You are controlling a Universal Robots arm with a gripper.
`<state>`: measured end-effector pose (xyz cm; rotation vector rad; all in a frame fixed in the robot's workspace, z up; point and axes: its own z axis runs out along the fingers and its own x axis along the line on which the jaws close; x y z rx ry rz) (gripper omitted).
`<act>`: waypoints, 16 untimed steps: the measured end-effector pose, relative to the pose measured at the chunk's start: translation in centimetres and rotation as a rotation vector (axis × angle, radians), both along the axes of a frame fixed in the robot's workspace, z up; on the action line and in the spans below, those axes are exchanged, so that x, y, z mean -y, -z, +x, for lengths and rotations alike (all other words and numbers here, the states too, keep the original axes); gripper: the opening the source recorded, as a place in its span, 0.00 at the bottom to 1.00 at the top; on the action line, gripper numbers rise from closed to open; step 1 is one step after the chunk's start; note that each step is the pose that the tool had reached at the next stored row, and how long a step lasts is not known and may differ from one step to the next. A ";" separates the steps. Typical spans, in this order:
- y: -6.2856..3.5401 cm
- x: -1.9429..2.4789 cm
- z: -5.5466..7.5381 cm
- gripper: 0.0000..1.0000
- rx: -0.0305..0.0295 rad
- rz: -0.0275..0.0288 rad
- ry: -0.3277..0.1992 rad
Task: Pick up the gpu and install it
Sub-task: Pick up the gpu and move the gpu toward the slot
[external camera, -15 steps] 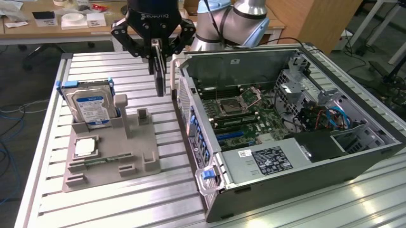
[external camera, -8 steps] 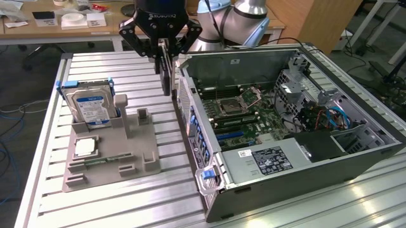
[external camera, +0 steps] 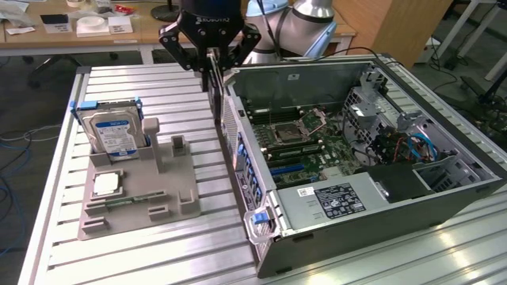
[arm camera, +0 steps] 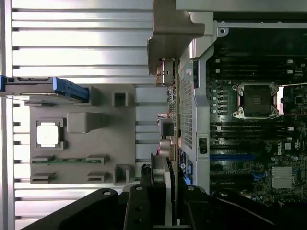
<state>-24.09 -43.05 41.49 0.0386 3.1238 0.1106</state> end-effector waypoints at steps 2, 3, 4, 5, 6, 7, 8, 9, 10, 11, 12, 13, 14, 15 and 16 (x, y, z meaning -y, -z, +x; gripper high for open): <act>0.00 0.00 0.3 0.28 0.0000 0.0000 0.000; -0.01 0.00 0.4 0.28 -0.0001 -0.0001 0.000; 0.00 0.00 0.6 0.28 0.0000 0.0000 0.000; 0.00 0.00 0.8 0.28 0.0000 0.0000 0.000; 0.00 0.00 0.9 0.28 -0.0001 0.0000 0.000; -0.01 0.00 1.1 0.28 -0.0001 -0.0001 0.000; 0.00 0.00 1.3 0.28 0.0000 -0.0001 0.000; -0.01 0.00 1.5 0.28 -0.0001 0.0000 0.000; 0.00 0.00 1.6 0.28 0.0000 0.0000 0.000; 0.00 0.00 1.8 0.28 0.0000 0.0000 0.000; 0.00 0.00 2.0 0.28 0.0000 0.0000 0.000; 0.00 0.00 2.2 0.28 0.0000 0.0000 0.000; 0.00 0.00 2.4 0.28 0.0000 0.0000 0.000; 0.00 0.00 2.5 0.28 0.0000 -0.0001 0.000; 0.00 0.00 2.7 0.28 0.0000 -0.0001 0.000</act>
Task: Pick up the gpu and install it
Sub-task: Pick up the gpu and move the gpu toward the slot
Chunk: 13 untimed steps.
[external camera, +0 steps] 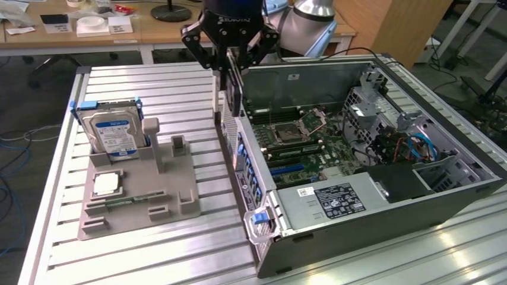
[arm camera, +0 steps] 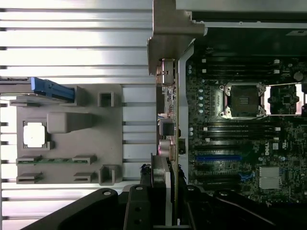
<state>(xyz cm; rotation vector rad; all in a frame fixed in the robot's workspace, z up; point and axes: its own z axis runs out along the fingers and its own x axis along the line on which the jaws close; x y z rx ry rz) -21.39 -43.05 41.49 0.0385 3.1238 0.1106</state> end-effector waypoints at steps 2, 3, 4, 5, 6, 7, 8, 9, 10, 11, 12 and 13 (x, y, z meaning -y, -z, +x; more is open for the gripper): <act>0.00 0.00 0.4 0.28 0.0000 0.0000 0.000; 0.00 0.00 0.5 0.28 -0.0001 0.0000 0.000; 0.00 0.00 0.7 0.28 -0.0001 0.0000 0.000; 0.00 0.00 0.9 0.28 -0.0001 0.0000 0.000; 0.00 0.00 1.0 0.28 -0.0001 0.0000 0.000; 0.00 0.00 1.2 0.28 -0.0001 0.0000 0.000; 0.00 0.00 1.4 0.28 -0.0001 0.0000 0.000; 0.00 0.00 1.6 0.28 -0.0001 0.0000 0.000; 0.00 0.00 1.8 0.28 -0.0001 0.0000 0.000; 0.00 0.00 1.9 0.28 -0.0001 0.0000 0.000; 0.00 0.00 2.1 0.28 -0.0001 0.0000 0.000; 0.00 0.00 2.3 0.28 -0.0001 0.0000 0.000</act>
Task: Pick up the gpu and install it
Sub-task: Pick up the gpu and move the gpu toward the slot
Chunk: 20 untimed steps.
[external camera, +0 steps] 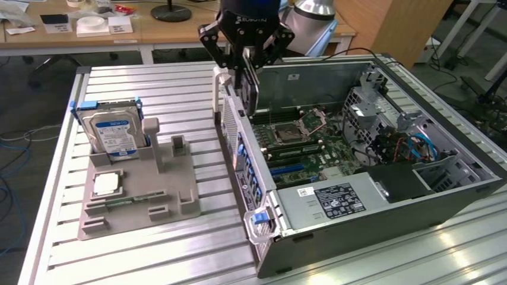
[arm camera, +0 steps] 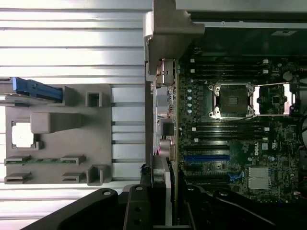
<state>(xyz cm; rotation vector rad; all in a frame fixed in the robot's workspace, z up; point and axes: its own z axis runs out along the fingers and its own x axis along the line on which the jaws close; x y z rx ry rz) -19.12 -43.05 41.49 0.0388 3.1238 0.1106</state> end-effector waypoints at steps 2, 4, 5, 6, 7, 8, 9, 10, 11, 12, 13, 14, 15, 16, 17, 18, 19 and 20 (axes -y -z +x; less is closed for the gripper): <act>0.00 0.00 0.4 0.28 0.0000 0.0000 0.000; 0.00 0.00 0.7 0.28 0.0000 0.0000 0.000; 0.00 0.00 0.8 0.28 0.0001 0.0000 0.000; 0.00 0.00 1.0 0.28 0.0000 0.0000 0.000; 0.00 0.00 1.2 0.28 0.0000 0.0000 0.000; 0.00 0.00 1.4 0.28 0.0001 0.0000 0.000; 0.00 0.00 1.5 0.28 0.0001 0.0000 0.000; 0.00 0.00 1.7 0.28 0.0000 0.0000 0.000; 0.00 0.00 1.9 0.28 0.0000 -0.0001 0.000; 0.00 0.00 2.0 0.28 0.0000 0.0000 0.000; 0.00 0.00 2.2 0.28 0.0000 0.0000 0.000; 0.00 0.00 2.3 0.28 0.0000 0.0000 0.000; 0.00 0.00 2.4 0.28 0.0000 0.0000 0.000; 0.00 0.00 2.5 0.28 0.0000 0.0000 0.000; 0.00 0.01 2.5 0.28 0.0000 -0.0001 0.000; 0.00 0.01 2.6 0.28 0.0000 0.0000 0.000; 0.00 0.00 2.6 0.28 0.0000 0.0000 0.000; 0.00 0.00 2.7 0.28 0.0000 0.0000 0.000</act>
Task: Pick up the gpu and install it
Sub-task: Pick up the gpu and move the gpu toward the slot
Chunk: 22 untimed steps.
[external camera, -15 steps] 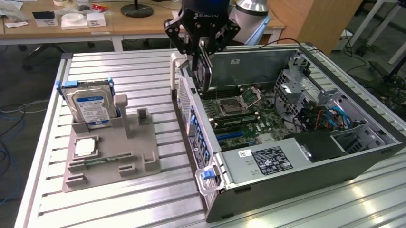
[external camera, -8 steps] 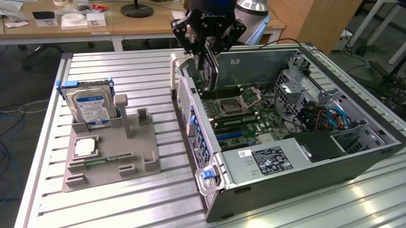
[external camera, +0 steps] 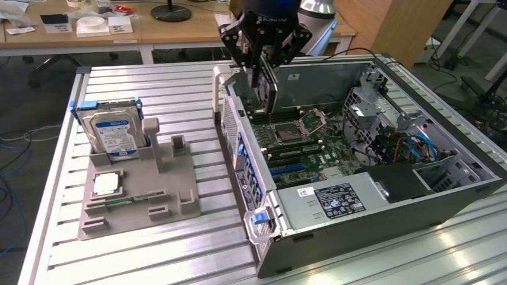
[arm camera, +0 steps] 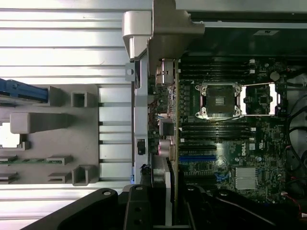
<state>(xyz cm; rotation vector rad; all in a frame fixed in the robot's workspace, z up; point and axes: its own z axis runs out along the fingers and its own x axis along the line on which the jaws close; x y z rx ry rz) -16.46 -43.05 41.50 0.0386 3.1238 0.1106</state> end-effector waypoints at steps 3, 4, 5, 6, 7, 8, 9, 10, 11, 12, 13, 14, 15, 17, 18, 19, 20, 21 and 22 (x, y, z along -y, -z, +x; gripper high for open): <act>0.00 0.00 0.3 0.28 0.0000 0.0000 0.000; 0.00 0.00 0.4 0.28 0.0000 0.0000 0.000; 0.00 0.00 0.5 0.28 0.0000 0.0000 0.000; 0.00 0.00 0.6 0.28 0.0000 0.0000 0.000; 0.00 0.00 0.7 0.28 0.0000 0.0000 0.000; 0.00 0.00 0.8 0.28 0.0000 0.0000 0.000; 0.00 0.00 0.9 0.28 0.0000 0.0000 0.000; 0.00 0.00 1.0 0.28 0.0001 0.0001 0.000; 0.00 0.00 1.1 0.28 0.0000 0.0000 0.000; 0.00 0.00 1.1 0.28 0.0000 0.0000 0.000; 0.00 0.00 1.2 0.28 0.0000 0.0000 0.000; 0.00 0.00 1.3 0.28 -0.0001 0.0000 0.000; 0.00 0.00 1.4 0.28 0.0000 0.0001 0.000; 0.01 0.00 1.5 0.28 0.0000 0.0000 0.000; 0.01 0.00 1.7 0.28 0.0000 0.0000 0.000; 0.01 0.00 1.8 0.28 0.0000 0.0001 0.000; 0.01 0.00 1.9 0.28 0.0000 0.0000 0.000; 0.01 0.00 2.0 0.28 0.0000 0.0000 0.000; 0.01 0.00 2.1 0.28 -0.0001 -0.0001 0.000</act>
